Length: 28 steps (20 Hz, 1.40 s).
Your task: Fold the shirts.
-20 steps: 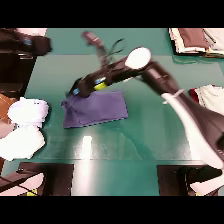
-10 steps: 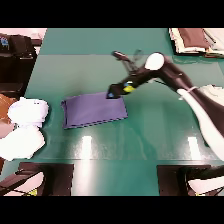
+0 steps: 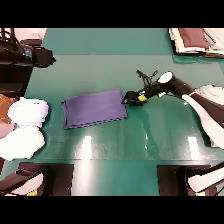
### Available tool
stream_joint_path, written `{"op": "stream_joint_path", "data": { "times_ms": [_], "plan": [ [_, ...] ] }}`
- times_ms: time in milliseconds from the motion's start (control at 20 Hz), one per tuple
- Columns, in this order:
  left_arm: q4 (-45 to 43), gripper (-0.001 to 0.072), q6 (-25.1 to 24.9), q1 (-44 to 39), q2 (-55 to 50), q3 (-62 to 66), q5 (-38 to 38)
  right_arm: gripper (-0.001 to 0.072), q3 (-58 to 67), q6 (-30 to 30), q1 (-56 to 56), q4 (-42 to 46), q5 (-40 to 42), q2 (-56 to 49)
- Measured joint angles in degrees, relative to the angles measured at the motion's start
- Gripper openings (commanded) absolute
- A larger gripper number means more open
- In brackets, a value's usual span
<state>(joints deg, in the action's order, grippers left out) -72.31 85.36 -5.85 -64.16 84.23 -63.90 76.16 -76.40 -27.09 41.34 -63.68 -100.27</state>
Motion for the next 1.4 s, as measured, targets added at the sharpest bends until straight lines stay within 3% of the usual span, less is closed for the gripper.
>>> {"op": "stream_joint_path", "data": {
  "times_ms": [150, 200, 250, 450, 600, 1000, 1400],
  "plan": [
    [0.3, 0.0025, -0.2, -0.8, 0.0, -0.5, 0.5, 0.0238, 5.1, 0.5, -3.1, -4.2, -0.2, -6.1],
    [0.6, 0.0025, -0.2, -1.0, 0.0, -0.5, 0.5, 0.0051, 6.7, 0.7, -4.1, -4.9, -0.1, -7.7],
    [1.0, 0.0025, -0.2, -1.1, 0.0, -0.6, 0.5, 0.0016, 8.4, 1.0, -4.9, -5.6, 0.1, -9.1],
    [2.3, 0.0025, -0.3, -3.0, 0.0, -0.7, 0.4, 0.0015, 13.3, 2.3, -4.2, -6.4, 0.1, -8.7],
    [2.7, 0.0025, -0.3, -6.8, 0.0, -0.7, 0.5, 0.0015, 14.6, 1.5, 1.5, -2.1, 0.5, -3.2],
    [2.8, 0.0025, -0.3, -15.1, 0.0, -0.7, 3.9, 0.0016, 15.4, -5.6, 30.9, 14.1, -3.5, 15.4],
    [3.6, 0.0025, 0.9, -16.2, 0.0, -0.7, 6.4, 0.0016, 15.5, -6.1, 54.4, 14.7, -5.2, 19.6]
  ]
}}
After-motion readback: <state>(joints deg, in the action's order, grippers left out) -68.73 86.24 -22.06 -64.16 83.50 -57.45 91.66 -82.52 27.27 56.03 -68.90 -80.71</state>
